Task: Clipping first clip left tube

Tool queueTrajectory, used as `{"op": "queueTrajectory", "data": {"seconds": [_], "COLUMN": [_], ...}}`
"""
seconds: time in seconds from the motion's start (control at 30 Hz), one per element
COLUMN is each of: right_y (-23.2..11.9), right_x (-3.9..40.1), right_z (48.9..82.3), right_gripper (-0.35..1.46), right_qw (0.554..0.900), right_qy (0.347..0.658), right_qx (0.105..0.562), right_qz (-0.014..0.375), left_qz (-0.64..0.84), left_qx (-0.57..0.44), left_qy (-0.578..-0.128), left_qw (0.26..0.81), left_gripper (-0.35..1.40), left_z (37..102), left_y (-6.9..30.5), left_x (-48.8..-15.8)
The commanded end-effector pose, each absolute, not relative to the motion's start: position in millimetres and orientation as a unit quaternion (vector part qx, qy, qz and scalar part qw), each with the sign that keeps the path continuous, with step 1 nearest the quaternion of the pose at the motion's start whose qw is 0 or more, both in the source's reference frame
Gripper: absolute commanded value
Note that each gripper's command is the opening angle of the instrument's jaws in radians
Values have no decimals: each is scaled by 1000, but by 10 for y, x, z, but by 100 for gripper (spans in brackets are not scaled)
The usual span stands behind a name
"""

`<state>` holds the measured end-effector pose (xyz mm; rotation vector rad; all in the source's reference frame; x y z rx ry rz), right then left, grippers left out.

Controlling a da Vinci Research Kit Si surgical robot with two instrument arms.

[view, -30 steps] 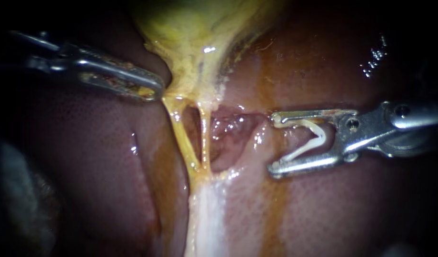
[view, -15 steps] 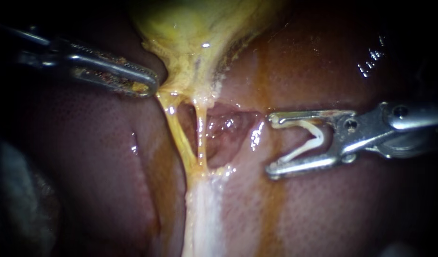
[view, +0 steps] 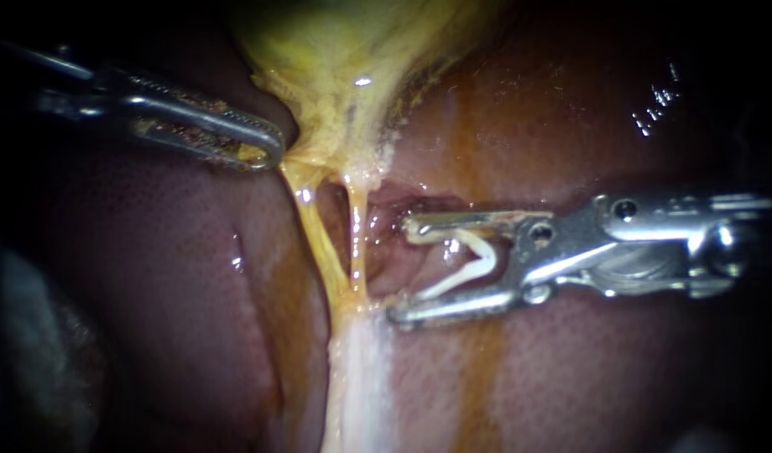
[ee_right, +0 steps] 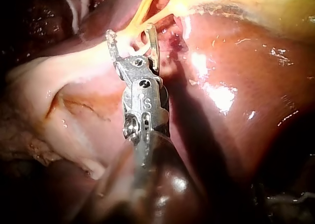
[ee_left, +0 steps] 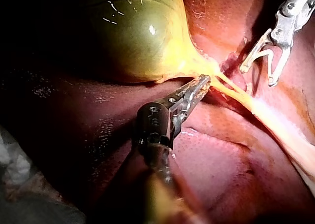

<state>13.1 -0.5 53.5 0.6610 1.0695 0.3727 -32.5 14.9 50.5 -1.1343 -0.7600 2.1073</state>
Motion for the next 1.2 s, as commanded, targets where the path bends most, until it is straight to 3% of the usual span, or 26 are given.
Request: {"op": "queueTrajectory", "data": {"seconds": [0.03, 0.63, 1.2], "right_y": [-8, -10, -15], "right_x": [135, 161, 172], "right_z": [538, 585, 607], "right_gripper": [50, 49, 50], "right_qw": [791, 780, 766], "right_qy": [498, 499, 518], "right_qx": [310, 326, 342], "right_qz": [173, 190, 166], "left_qz": [798, 797, 797], "left_qx": [-429, -428, -428], "left_qy": [-288, -289, -288], "left_qw": [310, 313, 313], "left_gripper": [-35, -35, -35], "left_z": [505, 505, 505], "left_y": [148, 148, 148], "left_x": [-325, -326, -326]}}
